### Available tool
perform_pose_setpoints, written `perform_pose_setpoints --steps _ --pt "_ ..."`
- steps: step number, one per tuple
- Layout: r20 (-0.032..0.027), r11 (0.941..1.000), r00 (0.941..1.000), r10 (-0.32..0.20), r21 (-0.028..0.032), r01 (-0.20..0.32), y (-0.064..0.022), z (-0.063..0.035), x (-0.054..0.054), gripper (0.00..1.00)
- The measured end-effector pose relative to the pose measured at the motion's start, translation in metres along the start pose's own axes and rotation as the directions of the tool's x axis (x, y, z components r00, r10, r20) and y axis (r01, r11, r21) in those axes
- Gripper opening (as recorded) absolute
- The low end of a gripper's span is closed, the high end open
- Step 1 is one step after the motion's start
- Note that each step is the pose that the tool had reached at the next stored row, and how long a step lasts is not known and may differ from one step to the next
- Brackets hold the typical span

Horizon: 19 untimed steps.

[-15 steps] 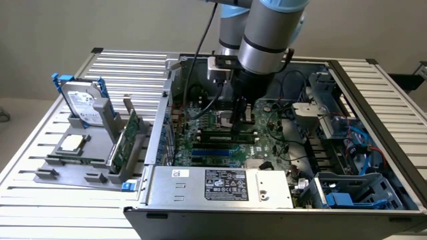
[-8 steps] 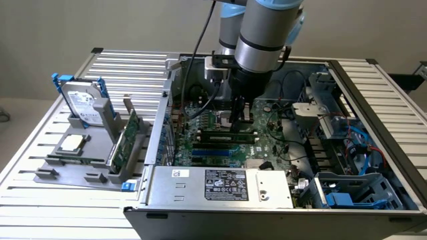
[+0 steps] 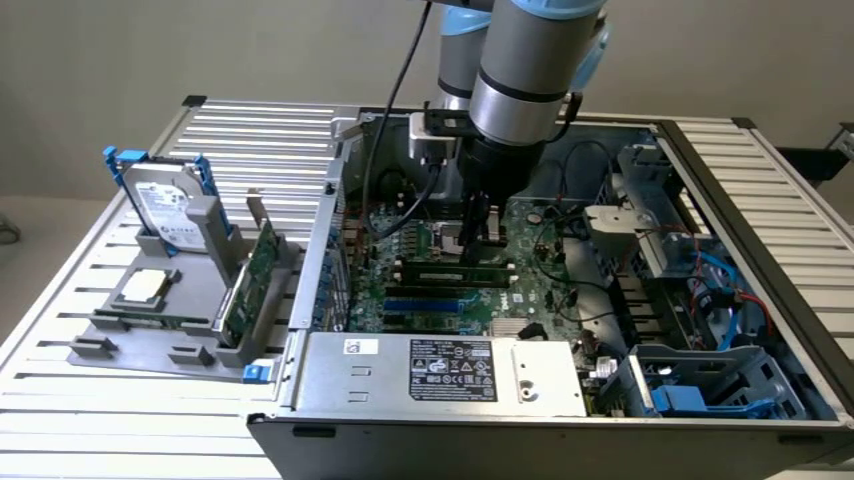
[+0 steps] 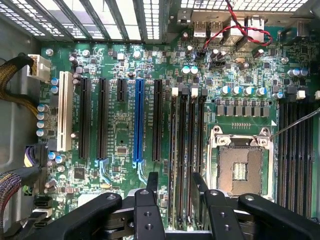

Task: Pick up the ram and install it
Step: 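Press down the ram until it locks into place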

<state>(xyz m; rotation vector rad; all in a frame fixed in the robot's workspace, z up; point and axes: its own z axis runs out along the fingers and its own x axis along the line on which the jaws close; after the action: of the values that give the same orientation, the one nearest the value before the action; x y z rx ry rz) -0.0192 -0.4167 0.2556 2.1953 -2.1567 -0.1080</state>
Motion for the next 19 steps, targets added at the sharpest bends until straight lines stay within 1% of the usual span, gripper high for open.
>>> perform_pose_setpoints --steps 4,5,6,8,9,11,12,15,19 --pt "0.0 1.0 1.0 0.0 0.0 0.0 0.0 0.0 0.0 0.4" --pt "0.0 1.0 1.0 0.0 0.0 0.0 0.0 0.0 0.0 0.37" --pt "0.0 1.0 1.0 0.0 0.0 0.0 0.0 0.0 0.0 0.37" --pt "0.0 1.0 1.0 0.0 0.0 0.0 0.0 0.0 0.0 0.25" --pt "0.0001 1.0 1.0 0.0 0.0 0.0 0.0 0.0 0.0 0.25" --pt "0.0 1.0 1.0 0.0 0.0 0.0 0.0001 0.0 0.0 0.13" --pt "0.0001 1.0 1.0 0.0 0.0 0.0 0.0001 0.0 0.0 0.11" --pt "-0.0001 1.0 1.0 0.0 0.0 0.0 0.0003 0.0004 0.0001 0.11" --pt "-0.0001 1.0 1.0 0.0 0.0 0.0 0.0038 0.0078 0.0001 0.11"
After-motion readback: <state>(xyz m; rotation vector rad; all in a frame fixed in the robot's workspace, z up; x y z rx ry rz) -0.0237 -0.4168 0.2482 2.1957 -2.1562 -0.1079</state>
